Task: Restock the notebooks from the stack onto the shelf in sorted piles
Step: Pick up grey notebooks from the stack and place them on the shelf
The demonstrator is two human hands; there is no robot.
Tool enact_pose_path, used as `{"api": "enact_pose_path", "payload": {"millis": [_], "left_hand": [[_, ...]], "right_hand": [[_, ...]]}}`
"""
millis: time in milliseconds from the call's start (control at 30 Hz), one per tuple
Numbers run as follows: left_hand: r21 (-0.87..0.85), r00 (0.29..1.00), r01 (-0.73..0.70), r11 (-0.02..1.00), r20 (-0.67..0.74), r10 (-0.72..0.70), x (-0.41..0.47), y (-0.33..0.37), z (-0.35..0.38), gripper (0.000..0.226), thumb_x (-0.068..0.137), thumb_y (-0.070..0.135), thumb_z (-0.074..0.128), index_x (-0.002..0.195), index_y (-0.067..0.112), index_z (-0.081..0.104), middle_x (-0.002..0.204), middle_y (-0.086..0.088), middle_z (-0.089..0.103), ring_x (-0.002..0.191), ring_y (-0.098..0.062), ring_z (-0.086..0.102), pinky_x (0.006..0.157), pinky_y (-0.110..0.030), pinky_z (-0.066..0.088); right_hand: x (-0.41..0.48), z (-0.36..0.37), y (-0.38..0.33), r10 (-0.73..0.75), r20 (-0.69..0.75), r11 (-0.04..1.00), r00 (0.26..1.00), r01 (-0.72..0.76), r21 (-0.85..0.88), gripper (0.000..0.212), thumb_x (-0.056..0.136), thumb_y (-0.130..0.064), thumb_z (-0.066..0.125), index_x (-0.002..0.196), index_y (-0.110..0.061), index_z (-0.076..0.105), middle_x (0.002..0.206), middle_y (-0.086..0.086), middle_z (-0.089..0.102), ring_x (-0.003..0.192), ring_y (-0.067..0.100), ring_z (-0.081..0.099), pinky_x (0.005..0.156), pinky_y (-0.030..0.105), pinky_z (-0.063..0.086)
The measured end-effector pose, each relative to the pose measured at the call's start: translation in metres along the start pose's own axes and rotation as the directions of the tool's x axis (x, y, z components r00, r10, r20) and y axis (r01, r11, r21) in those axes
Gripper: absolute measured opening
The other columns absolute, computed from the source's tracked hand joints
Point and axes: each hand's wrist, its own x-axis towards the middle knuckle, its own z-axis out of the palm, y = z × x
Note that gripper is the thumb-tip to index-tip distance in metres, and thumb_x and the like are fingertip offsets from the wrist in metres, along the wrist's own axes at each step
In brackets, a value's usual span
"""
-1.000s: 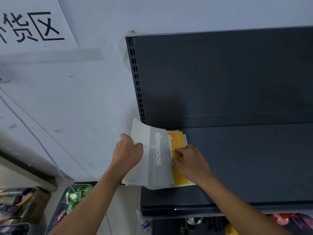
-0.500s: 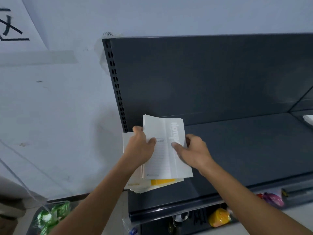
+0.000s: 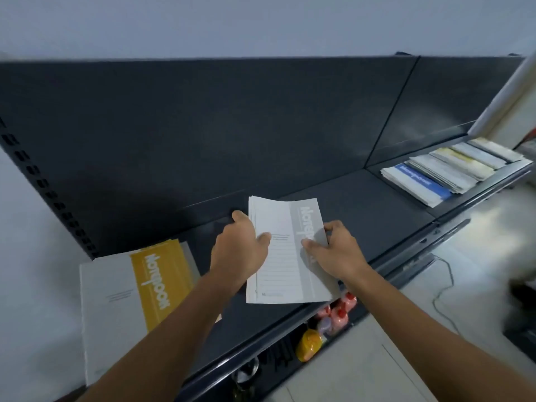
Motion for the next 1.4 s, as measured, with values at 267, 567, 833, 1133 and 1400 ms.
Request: {"api": "enact_pose_path", "payload": {"millis": [267,567,833,1133,1400], "left_hand": [[0.034,0.985,-0.136,0.990,0.112,0.131,0.009,0.126,0.094,0.034,0.096,0.036,0.062,0.106,0.011,0.041,0.095,-0.002,0.062,0.080,-0.021,0.061,0.064,-0.035,0.048],[0.093,0.970,-0.165,0.982,0.197,0.145,0.014,0.257,0.210,0.037,0.094,0.040,0.060,0.106,0.015,0.036,0.089,0.005,0.049,0.081,-0.019,0.055,0.064,-0.034,0.043],[0.119,0.955,-0.210,0.971,0.239,0.177,0.052,0.335,0.277,0.042,0.094,0.042,0.063,0.108,0.018,0.032,0.099,0.002,0.047,0.085,-0.021,0.052,0.069,-0.036,0.044],[0.026,0.888,-0.340,0.940,0.337,0.312,0.116,0.414,0.350,0.037,0.094,0.038,0.062,0.108,0.014,0.038,0.101,-0.002,0.059,0.088,-0.025,0.063,0.069,-0.041,0.056],[0.013,0.843,-0.443,0.897,0.347,0.411,0.160,0.481,0.406,0.036,0.096,0.037,0.062,0.109,0.011,0.040,0.100,-0.006,0.061,0.079,-0.020,0.058,0.063,-0.036,0.048]], "right_hand": [[0.033,-0.117,0.086,0.052,-0.123,0.995,0.991,-0.062,-0.078,0.034,0.089,-0.037,0.066,0.111,-0.019,0.049,0.104,0.001,0.067,0.090,0.020,0.065,0.072,0.035,0.051],[0.077,-0.244,0.189,0.110,-0.192,0.990,0.975,-0.124,-0.063,0.036,0.085,-0.040,0.067,0.108,-0.020,0.049,0.102,0.000,0.065,0.090,0.021,0.061,0.068,0.033,0.044],[0.129,-0.309,0.236,0.143,-0.261,0.988,0.955,-0.153,-0.018,0.032,0.086,-0.038,0.067,0.106,-0.021,0.049,0.097,-0.006,0.063,0.078,0.008,0.058,0.053,0.019,0.036],[0.200,-0.378,0.272,0.255,-0.387,0.955,0.886,-0.293,-0.042,0.032,0.082,-0.039,0.063,0.105,-0.024,0.048,0.092,-0.010,0.054,0.076,0.006,0.053,0.055,0.026,0.039],[0.251,-0.438,0.300,0.290,-0.439,0.946,0.850,-0.325,-0.006,0.033,0.085,-0.041,0.062,0.108,-0.023,0.048,0.092,-0.009,0.055,0.079,0.010,0.056,0.060,0.030,0.042]]}}
